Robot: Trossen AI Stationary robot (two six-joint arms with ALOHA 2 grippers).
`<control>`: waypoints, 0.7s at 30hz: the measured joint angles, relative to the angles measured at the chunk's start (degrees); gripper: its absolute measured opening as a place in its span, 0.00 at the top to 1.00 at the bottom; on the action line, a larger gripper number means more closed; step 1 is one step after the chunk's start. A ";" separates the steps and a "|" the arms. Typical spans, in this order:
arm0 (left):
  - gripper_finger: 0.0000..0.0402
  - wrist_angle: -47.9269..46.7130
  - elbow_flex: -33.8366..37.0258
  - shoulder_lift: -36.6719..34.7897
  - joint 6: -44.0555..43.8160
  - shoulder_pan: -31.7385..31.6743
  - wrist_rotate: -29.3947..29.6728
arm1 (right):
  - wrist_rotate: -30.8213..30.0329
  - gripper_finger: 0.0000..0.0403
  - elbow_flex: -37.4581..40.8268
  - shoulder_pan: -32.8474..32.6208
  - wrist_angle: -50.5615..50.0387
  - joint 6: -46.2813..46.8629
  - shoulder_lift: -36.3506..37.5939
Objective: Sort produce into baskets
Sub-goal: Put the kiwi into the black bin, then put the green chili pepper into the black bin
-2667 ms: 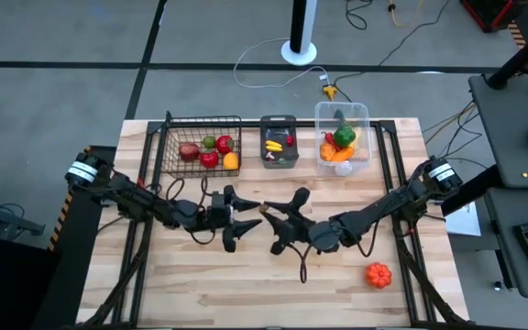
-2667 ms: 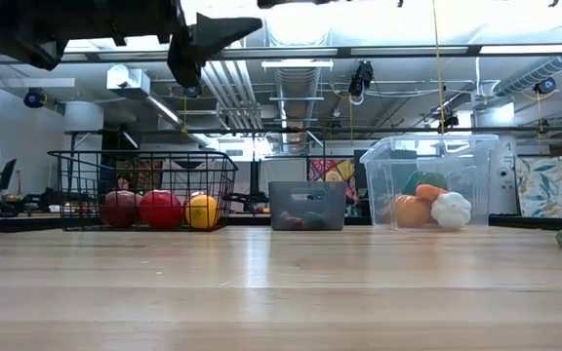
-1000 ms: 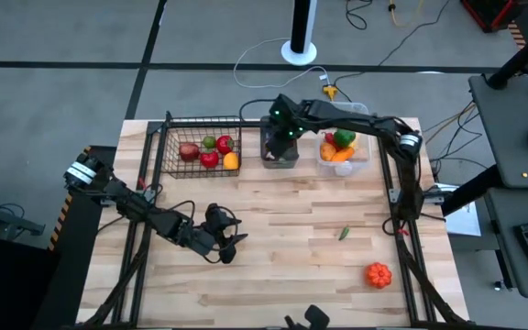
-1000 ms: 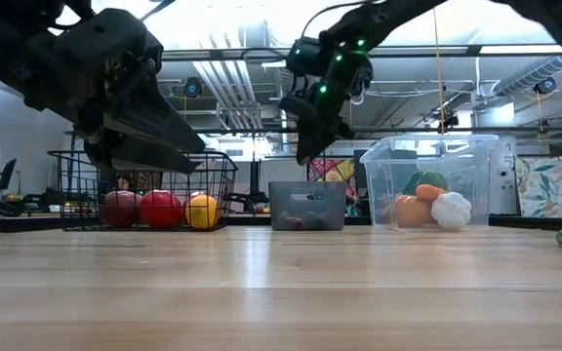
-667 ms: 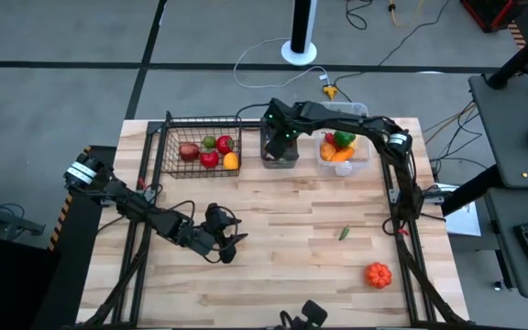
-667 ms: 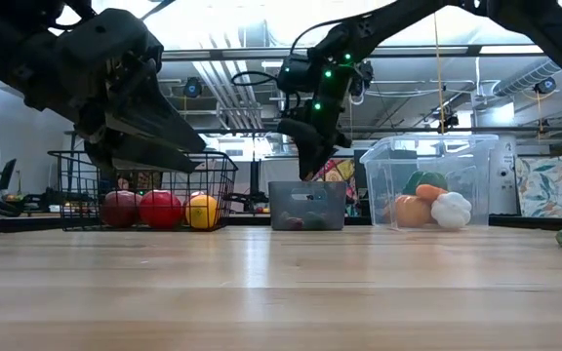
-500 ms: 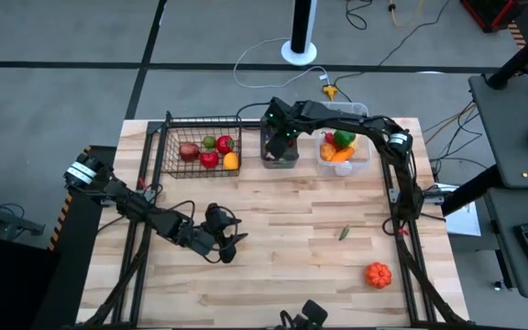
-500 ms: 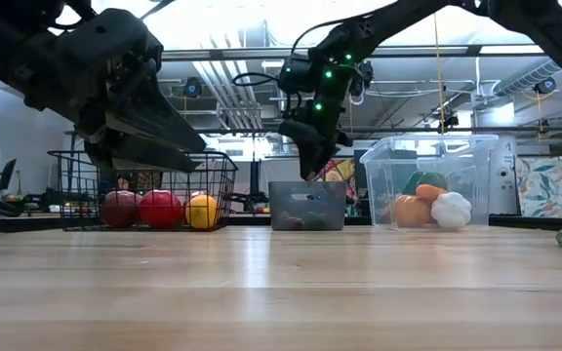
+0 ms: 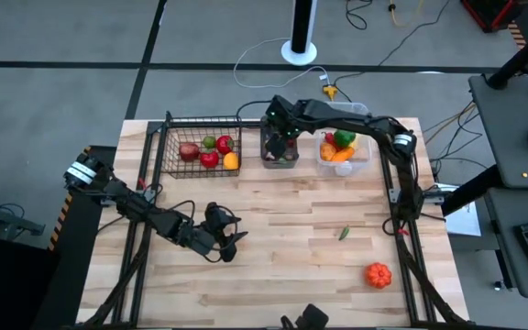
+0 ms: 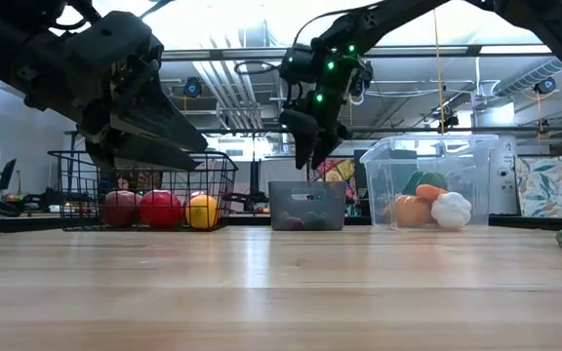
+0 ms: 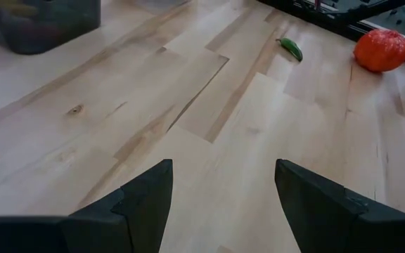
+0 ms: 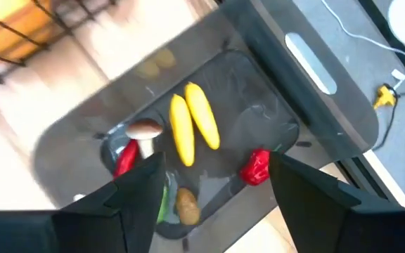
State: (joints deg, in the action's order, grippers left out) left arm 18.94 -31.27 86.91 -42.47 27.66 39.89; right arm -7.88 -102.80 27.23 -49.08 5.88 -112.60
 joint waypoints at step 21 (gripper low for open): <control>0.42 10.63 -0.08 0.00 17.12 -0.54 0.18 | 11.52 0.38 0.25 -29.74 -28.18 16.77 17.36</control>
State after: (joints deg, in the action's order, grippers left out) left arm 29.57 -31.35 86.91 -25.36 27.12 40.07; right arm 3.64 -102.55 -2.51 -77.26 22.65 -95.24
